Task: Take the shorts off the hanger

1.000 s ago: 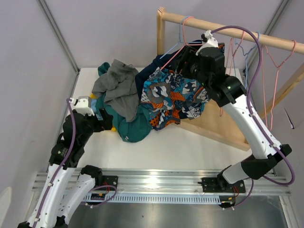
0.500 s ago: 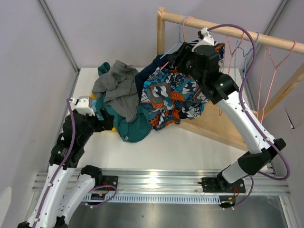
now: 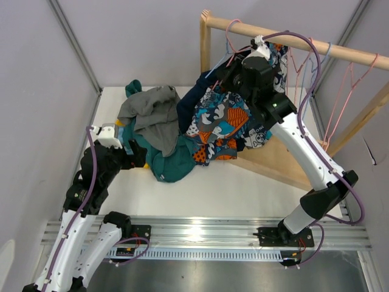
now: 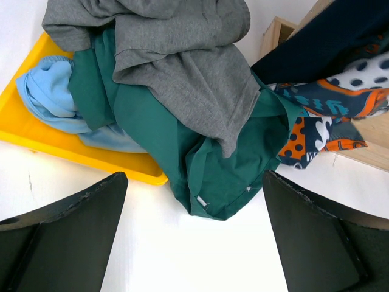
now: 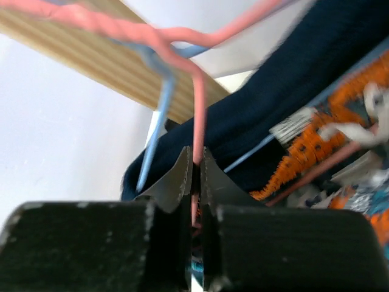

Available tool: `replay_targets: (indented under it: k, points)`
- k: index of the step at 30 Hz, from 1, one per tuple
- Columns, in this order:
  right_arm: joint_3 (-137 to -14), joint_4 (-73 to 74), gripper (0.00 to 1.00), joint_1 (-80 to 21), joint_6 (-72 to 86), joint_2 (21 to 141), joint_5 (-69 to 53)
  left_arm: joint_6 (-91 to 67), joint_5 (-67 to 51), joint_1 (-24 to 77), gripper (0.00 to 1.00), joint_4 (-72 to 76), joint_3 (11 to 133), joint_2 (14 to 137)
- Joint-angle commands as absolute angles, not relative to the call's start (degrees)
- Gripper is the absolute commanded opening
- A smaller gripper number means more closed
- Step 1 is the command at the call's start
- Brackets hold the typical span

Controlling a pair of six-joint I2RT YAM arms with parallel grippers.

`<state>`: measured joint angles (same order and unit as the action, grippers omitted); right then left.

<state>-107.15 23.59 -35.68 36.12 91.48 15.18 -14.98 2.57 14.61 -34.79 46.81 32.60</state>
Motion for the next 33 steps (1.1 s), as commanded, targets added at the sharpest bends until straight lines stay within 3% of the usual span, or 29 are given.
replay_targets:
  k: [1, 12, 22, 26, 33]
  points:
    - [-107.4, 22.8, 0.0, -36.0, 35.0, 87.6, 17.3, -15.0, 1.5, 14.9, 0.99, -32.9, 46.7, 32.5]
    - [-100.8, 29.9, 0.0, -37.0, 38.6, 68.5, 18.4, -14.8, -9.0, 18.3, 0.99, -28.4, 50.3, 33.8]
    - [-99.1, 30.0, 0.0, -37.2, 42.4, 63.2, 11.8, -10.0, -8.7, 48.8, 0.99, -10.7, 64.9, 50.4]
    - [-97.8, 28.9, 0.0, -37.3, 43.4, 63.5, 10.2, -9.0, -10.0, 53.9, 0.99, -6.0, 72.0, 56.6]
    - [-97.3, 25.7, 0.0, -38.0, 45.5, 65.3, 7.7, -8.0, -9.1, 58.0, 0.99, -3.2, 74.2, 62.4]
